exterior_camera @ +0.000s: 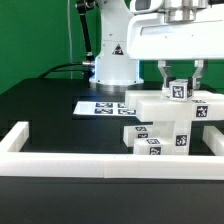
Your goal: Assemble chair
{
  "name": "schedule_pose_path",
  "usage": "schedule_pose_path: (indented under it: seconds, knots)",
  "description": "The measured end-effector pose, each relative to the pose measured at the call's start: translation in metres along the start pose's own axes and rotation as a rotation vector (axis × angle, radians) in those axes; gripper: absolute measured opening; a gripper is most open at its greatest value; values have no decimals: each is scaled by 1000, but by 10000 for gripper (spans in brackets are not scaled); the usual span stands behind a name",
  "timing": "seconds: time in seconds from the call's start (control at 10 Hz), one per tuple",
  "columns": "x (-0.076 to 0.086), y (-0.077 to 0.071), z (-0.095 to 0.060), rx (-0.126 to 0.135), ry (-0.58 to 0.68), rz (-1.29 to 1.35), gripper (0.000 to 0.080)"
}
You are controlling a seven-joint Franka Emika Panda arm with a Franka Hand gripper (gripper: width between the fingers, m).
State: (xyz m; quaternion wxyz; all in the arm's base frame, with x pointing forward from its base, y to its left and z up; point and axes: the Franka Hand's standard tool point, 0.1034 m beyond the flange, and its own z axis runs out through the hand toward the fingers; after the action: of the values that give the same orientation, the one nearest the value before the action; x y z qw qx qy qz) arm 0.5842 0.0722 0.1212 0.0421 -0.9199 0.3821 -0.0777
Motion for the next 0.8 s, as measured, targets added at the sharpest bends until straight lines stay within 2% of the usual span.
schedule_pose_path:
  seconds: [0.8]
  knots:
    - [-3, -2, 1, 41, -43, 718, 288]
